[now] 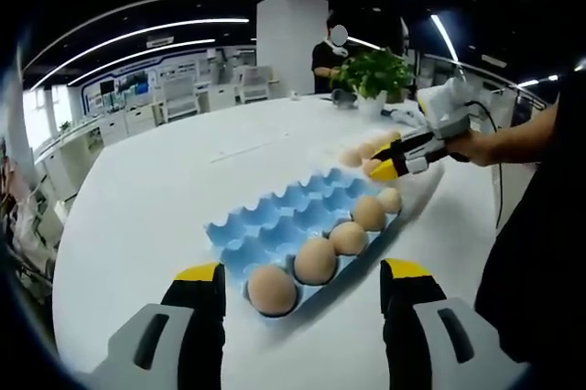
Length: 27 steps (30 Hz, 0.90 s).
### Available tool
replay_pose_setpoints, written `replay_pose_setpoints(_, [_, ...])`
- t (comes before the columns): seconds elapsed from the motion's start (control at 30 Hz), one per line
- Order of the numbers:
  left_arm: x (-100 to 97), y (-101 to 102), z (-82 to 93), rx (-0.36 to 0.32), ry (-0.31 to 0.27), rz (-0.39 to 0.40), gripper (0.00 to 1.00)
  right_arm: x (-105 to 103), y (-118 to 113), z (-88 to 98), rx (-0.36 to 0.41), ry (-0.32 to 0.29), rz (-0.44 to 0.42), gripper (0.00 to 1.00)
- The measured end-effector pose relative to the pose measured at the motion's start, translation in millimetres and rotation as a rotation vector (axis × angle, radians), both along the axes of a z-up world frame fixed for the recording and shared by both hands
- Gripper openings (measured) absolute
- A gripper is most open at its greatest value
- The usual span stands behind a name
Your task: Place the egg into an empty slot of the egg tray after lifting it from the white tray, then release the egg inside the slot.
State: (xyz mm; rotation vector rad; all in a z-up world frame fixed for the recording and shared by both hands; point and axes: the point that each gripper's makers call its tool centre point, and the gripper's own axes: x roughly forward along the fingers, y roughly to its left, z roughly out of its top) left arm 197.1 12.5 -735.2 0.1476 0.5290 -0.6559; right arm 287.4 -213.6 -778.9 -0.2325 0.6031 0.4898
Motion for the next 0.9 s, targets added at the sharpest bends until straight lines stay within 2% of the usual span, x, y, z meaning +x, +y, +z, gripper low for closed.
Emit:
replay_pose_setpoints(0.07, [1.1, 0, 0.6, -0.009, 0.0, 0.004, 0.69, 0, -1, 0.1, 0.021, 0.011, -0.002, 0.27])
replay_pose_setpoints(0.17, [2.5, 1, 0.5, -0.018, 0.003, 0.007, 0.69, 2, 0, -1.6, 0.003, 0.022, 0.016, 0.26])
replay_pose_setpoints(0.3, [3.2, 0, 0.4, -0.018, 0.003, 0.006, 0.69, 2, 1, -4.3, -0.049, 0.02, 0.084, 0.26])
replay_pose_setpoints(0.37, [2.8, 1, -0.3, -0.017, 0.005, 0.008, 0.69, 1, 1, -4.1, -0.041, 0.023, 0.085, 0.26])
replay_pose_setpoints(0.4, [2.6, 1, -0.7, -0.018, 0.006, 0.009, 0.69, 0, 1, -3.9, -0.057, 0.019, 0.121, 0.25])
replay_pose_setpoints(0.53, [1.7, 2, -3.1, -0.017, 0.012, 0.011, 0.69, 1, 2, -5.1, -0.068, 0.03, 0.164, 0.25])
replay_pose_setpoints(0.6, [2.1, 2, -3.1, -0.017, 0.01, 0.012, 0.69, 2, 2, -5.0, -0.054, 0.04, 0.155, 0.25])
replay_pose_setpoints(0.7, [2.8, 2, -2.1, -0.021, 0.006, 0.015, 0.69, 0, 1, -3.2, -0.042, 0.011, 0.163, 0.24])
replay_pose_setpoints(0.77, [2.7, 3, -0.7, -0.022, 0.002, 0.017, 0.69, -2, 0, -0.6, -0.015, 0.013, 0.143, 0.24])
replay_pose_setpoints(0.9, [1.6, 7, -1.2, -0.019, 0.001, 0.03, 0.69, -1, -4, 10.8, 0.018, -0.03, 0.112, 0.24])
